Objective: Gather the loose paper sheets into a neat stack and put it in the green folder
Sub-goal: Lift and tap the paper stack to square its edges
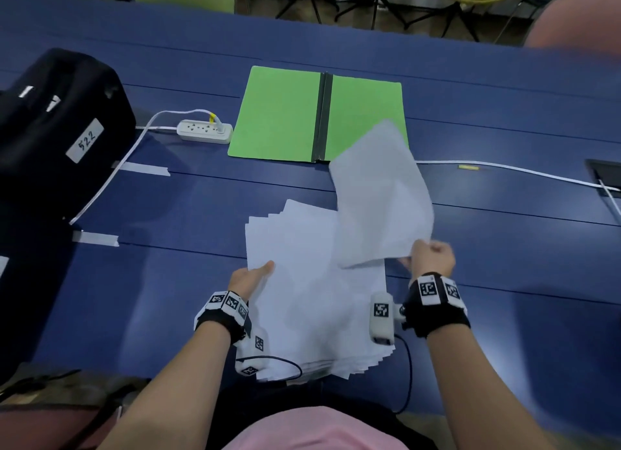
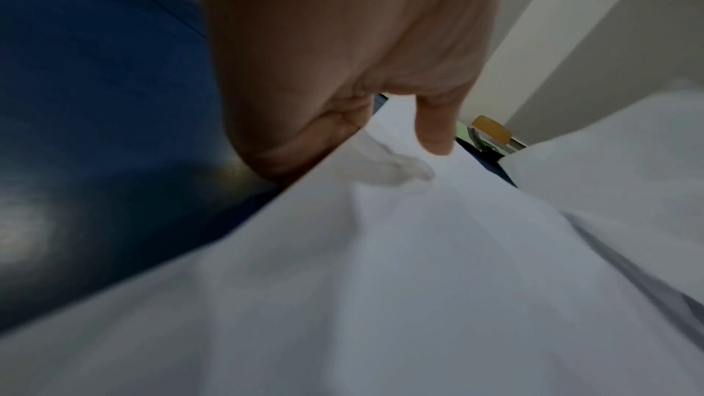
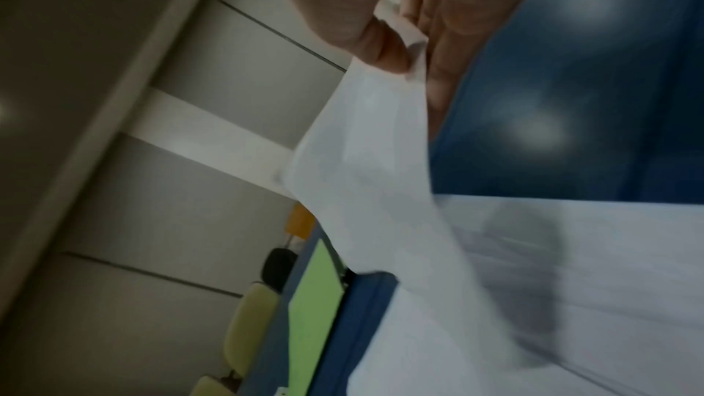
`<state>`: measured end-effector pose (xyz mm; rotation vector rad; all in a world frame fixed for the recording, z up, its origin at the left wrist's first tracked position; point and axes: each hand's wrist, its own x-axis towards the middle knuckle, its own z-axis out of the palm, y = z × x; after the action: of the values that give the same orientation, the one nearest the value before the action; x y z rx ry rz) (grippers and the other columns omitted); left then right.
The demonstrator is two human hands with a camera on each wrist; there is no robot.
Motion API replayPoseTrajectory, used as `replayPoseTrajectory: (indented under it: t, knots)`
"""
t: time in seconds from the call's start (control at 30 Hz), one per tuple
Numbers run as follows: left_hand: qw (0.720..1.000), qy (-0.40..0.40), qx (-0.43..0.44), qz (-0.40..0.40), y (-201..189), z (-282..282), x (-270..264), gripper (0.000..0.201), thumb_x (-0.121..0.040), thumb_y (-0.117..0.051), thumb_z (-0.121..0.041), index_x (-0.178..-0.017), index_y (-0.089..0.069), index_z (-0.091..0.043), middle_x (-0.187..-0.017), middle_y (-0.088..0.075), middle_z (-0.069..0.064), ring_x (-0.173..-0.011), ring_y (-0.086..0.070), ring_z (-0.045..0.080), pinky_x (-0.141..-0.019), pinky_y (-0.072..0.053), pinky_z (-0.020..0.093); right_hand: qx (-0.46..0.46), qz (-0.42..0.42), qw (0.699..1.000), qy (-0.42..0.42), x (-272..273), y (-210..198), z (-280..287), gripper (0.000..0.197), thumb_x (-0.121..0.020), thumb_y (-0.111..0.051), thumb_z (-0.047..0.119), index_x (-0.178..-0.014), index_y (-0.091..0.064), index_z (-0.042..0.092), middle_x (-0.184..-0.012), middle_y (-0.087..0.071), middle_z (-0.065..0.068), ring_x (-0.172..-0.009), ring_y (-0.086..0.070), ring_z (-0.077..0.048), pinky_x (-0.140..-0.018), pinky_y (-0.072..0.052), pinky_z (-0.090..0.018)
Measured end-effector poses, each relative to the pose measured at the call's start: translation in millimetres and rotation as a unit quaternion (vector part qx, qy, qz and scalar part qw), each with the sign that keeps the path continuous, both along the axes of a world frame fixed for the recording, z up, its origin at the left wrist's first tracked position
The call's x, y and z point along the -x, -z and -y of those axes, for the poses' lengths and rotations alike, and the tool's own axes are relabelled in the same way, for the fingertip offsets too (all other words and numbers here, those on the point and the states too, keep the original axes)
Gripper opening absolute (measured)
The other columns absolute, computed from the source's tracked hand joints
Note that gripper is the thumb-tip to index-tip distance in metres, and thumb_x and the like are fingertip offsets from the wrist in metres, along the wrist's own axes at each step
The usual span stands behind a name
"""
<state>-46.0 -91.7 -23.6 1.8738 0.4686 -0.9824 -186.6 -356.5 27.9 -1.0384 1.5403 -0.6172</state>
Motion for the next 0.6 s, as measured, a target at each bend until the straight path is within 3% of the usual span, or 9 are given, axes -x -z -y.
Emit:
replayPoseTrajectory:
  t: [0.1,0.13,0.2,0.27,0.33,0.43,0.5,0.53,0.6]
  knots:
    - [1.000,-0.011,0.013,-0.009,-1.5,-0.8,0.4,0.078,-0.078,-0.072,-0.046,-0.136,-0.041,-0.004,-0.129,-0.050,0.006,-0.123,-0.048,0.028,-0.093,-0.036,0.035,-0.145,-0.040,0.975,-0.163,18.7,21.3,-15.3,0.013,-0.085,-0.052,-0.007,-0.091,-0.047,0.004,-0.073,-0.051,-0.017,-0.071,-0.061,-0.034,-0.055,-0.060,-0.044]
    - [1.000,-0.017,0.019,-0.010,-0.1,-0.2,-0.8,0.086,-0.075,-0.073,-0.049,-0.139,-0.038,-0.004,-0.137,-0.048,0.007,-0.128,-0.046,0.028,-0.096,-0.037,0.037,-0.166,-0.087,0.952,-0.242,24.2,26.4,-18.8,0.015,-0.086,-0.053,-0.007,-0.090,-0.046,0.005,-0.070,-0.051,-0.016,-0.067,-0.062,-0.032,-0.051,-0.060,-0.041]
    - [0.999,-0.024,0.027,-0.013,1.3,1.3,-2.2,0.092,-0.073,-0.073,-0.053,-0.141,-0.036,-0.003,-0.144,-0.044,0.009,-0.131,-0.044,0.029,-0.102,-0.036,0.039,-0.192,-0.175,0.880,-0.397,31.7,31.3,-27.6,0.018,-0.085,-0.056,-0.007,-0.088,-0.044,0.007,-0.079,-0.055,-0.018,-0.062,-0.064,-0.028,-0.060,-0.060,-0.042]
    - [0.999,-0.025,0.041,-0.010,-1.4,2.4,-2.7,0.086,-0.072,-0.075,-0.049,-0.138,-0.042,-0.005,-0.138,-0.050,0.009,-0.122,-0.051,0.027,-0.098,-0.040,0.037,-0.204,-0.225,0.814,-0.494,35.4,32.3,-35.9,0.016,-0.082,-0.063,-0.006,-0.090,-0.050,0.000,-0.094,-0.059,-0.025,-0.066,-0.067,-0.030,-0.070,-0.059,-0.048]
    - [0.999,-0.010,0.048,0.013,-2.8,5.8,-1.2,0.064,-0.074,-0.079,-0.034,-0.126,-0.055,-0.007,-0.121,-0.062,0.007,-0.104,-0.059,0.024,-0.087,-0.044,0.031,-0.192,-0.239,0.789,-0.532,36.2,35.9,-40.7,0.030,-0.078,-0.069,0.000,-0.103,-0.054,-0.007,-0.107,-0.062,-0.029,-0.075,-0.070,-0.036,-0.069,-0.060,-0.046]
    - [0.997,0.042,0.007,0.066,-0.6,11.1,0.0,0.046,-0.075,-0.078,-0.015,-0.116,-0.061,-0.005,-0.120,-0.065,0.011,-0.108,-0.062,0.026,-0.093,-0.048,0.034,-0.177,-0.247,0.762,-0.572,31.7,25.4,-45.6,0.027,-0.081,-0.071,0.010,-0.101,-0.054,0.002,-0.100,-0.059,-0.012,-0.079,-0.069,-0.031,-0.072,-0.060,-0.038]
    - [0.997,0.057,0.008,0.058,1.4,13.6,-2.7,0.046,-0.075,-0.078,-0.014,-0.117,-0.060,-0.004,-0.116,-0.065,0.008,-0.108,-0.061,0.025,-0.097,-0.047,0.035,-0.131,-0.274,0.771,-0.560,31.6,25.5,-39.5,0.032,-0.080,-0.073,0.024,-0.095,-0.048,0.011,-0.097,-0.052,-0.006,-0.074,-0.063,-0.024,-0.073,-0.059,-0.037]
    - [0.997,0.064,0.014,0.043,1.4,14.2,-4.9,0.049,-0.075,-0.078,-0.014,-0.119,-0.059,-0.004,-0.114,-0.064,0.005,-0.108,-0.061,0.025,-0.099,-0.046,0.035,-0.071,-0.294,0.793,-0.528,31.6,27.7,-34.0,0.037,-0.078,-0.075,0.030,-0.095,-0.048,0.011,-0.099,-0.055,-0.006,-0.079,-0.061,-0.024,-0.077,-0.057,-0.038]
    - [0.995,0.090,0.026,0.013,3.4,13.0,-10.6,0.058,-0.072,-0.080,-0.016,-0.123,-0.056,-0.007,-0.117,-0.063,0.003,-0.113,-0.058,0.025,-0.103,-0.044,0.039,0.039,-0.307,0.846,-0.434,31.6,33.1,-21.7,0.055,-0.073,-0.078,0.036,-0.112,-0.051,0.009,-0.119,-0.056,-0.012,-0.102,-0.058,-0.028,-0.087,-0.050,-0.037]
